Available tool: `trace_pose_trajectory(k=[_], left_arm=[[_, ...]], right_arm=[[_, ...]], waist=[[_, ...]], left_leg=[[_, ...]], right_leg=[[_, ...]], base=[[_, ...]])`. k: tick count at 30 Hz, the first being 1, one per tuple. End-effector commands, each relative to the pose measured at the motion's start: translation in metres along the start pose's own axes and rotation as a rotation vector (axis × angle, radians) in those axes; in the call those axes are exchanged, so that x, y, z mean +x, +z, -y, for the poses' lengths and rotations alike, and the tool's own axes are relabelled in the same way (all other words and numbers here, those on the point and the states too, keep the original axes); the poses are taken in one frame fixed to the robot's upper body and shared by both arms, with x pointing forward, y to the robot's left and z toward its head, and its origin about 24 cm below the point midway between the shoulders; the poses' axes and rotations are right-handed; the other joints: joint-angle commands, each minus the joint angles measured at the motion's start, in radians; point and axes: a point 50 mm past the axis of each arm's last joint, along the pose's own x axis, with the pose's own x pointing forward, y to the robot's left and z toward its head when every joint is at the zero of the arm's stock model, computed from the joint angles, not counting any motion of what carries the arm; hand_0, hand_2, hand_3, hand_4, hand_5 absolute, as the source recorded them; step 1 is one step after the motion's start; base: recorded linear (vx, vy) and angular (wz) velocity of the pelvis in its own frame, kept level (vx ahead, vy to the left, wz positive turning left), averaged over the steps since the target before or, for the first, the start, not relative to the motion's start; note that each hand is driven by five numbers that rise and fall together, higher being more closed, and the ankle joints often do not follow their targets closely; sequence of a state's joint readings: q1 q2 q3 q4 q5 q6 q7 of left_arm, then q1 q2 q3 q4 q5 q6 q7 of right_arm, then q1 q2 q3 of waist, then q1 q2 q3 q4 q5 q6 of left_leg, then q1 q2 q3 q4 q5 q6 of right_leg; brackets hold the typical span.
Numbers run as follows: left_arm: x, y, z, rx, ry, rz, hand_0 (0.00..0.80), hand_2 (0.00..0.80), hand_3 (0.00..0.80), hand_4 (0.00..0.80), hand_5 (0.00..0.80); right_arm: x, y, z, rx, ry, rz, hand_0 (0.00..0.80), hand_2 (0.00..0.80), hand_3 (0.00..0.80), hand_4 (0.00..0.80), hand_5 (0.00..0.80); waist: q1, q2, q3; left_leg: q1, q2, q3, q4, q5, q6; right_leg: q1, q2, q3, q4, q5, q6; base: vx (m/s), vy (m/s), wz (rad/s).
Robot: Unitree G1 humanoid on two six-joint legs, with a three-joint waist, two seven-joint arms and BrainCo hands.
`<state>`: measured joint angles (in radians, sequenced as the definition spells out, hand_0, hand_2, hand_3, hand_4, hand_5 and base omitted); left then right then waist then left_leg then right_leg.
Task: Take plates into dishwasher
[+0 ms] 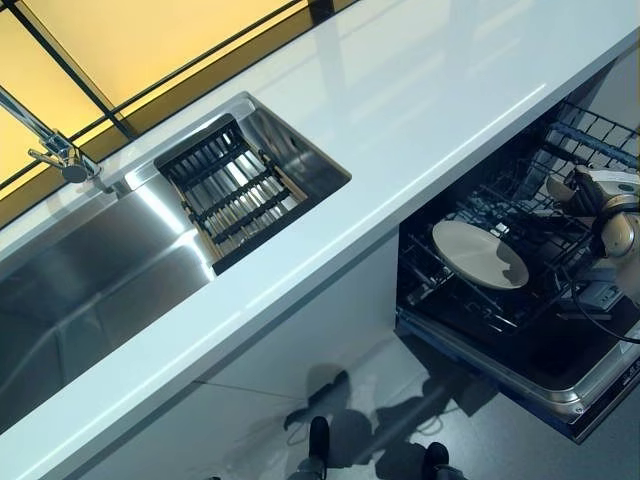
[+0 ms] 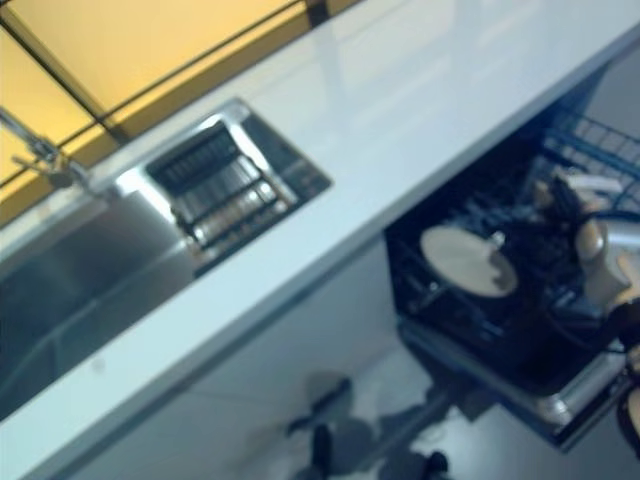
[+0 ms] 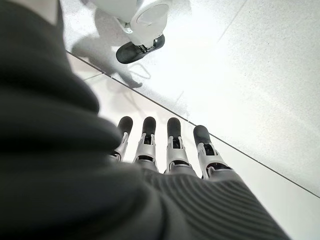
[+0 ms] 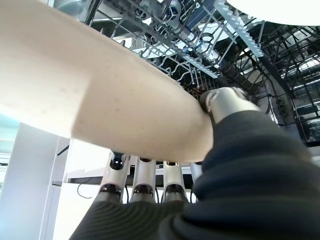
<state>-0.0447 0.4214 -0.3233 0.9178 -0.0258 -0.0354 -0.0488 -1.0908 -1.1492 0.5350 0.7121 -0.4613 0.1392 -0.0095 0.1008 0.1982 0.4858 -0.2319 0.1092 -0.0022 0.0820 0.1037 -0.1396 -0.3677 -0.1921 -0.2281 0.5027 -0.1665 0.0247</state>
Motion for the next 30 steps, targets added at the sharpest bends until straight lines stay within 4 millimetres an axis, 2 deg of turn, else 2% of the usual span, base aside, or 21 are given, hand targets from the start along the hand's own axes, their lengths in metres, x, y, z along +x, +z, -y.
trace_pose_trajectory(k=[1,16,18,19,30], left_arm=[[-0.010,-0.019,-0.007,0.000,0.014,-0.038,0.000,0.000,0.000,0.000,0.000],[-0.013,-0.023,-0.010,-0.009,0.025,-0.029,0.000,0.000,0.000,0.000,0.000],[-0.013,-0.024,-0.011,-0.008,0.026,-0.027,0.000,0.000,0.000,0.000,0.000],[-0.014,-0.025,-0.010,-0.008,0.024,-0.031,0.000,0.000,0.000,0.000,0.000],[-0.016,-0.024,-0.010,-0.007,0.025,-0.008,0.000,0.000,0.000,0.000,0.000]], right_arm=[[0.005,0.008,0.056,-0.047,-0.177,0.019,0.800,0.800,0.800,0.800,0.800],[0.008,0.010,0.046,-0.041,-0.133,0.010,0.800,0.800,0.800,0.800,0.800],[0.008,0.011,0.045,-0.042,-0.130,0.012,0.800,0.800,0.800,0.800,0.800],[0.008,0.012,0.043,-0.044,-0.126,0.014,0.800,0.800,0.800,0.800,0.800],[0.009,0.006,0.041,-0.052,-0.121,-0.035,0.800,0.800,0.800,0.800,0.800]], waist=[[0.017,-0.006,0.034],[0.039,0.008,0.034],[0.043,0.011,0.034],[0.037,-0.001,0.034],[0.050,0.009,0.034]], left_leg=[[-0.081,-0.012,0.006,-0.008,0.047,0.052],[-0.145,-0.009,-0.013,0.012,0.058,0.051],[-0.159,-0.011,-0.013,0.015,0.060,0.052],[-0.143,-0.024,-0.013,0.015,0.041,0.046],[-0.172,-0.028,-0.014,0.005,0.050,0.047]], right_leg=[[0.024,0.057,-0.016,0.104,-0.123,-0.072],[-0.043,0.062,-0.012,0.174,-0.155,-0.085],[-0.059,0.062,-0.010,0.188,-0.162,-0.087],[-0.047,0.053,0.003,0.196,-0.191,-0.080],[-0.081,0.053,0.001,0.216,-0.204,-0.081]], base=[[0.000,0.000,0.00],[-0.001,-0.008,0.01],[0.033,-0.018,0.02],[0.065,-0.035,0.05],[0.004,-0.003,0.02]])
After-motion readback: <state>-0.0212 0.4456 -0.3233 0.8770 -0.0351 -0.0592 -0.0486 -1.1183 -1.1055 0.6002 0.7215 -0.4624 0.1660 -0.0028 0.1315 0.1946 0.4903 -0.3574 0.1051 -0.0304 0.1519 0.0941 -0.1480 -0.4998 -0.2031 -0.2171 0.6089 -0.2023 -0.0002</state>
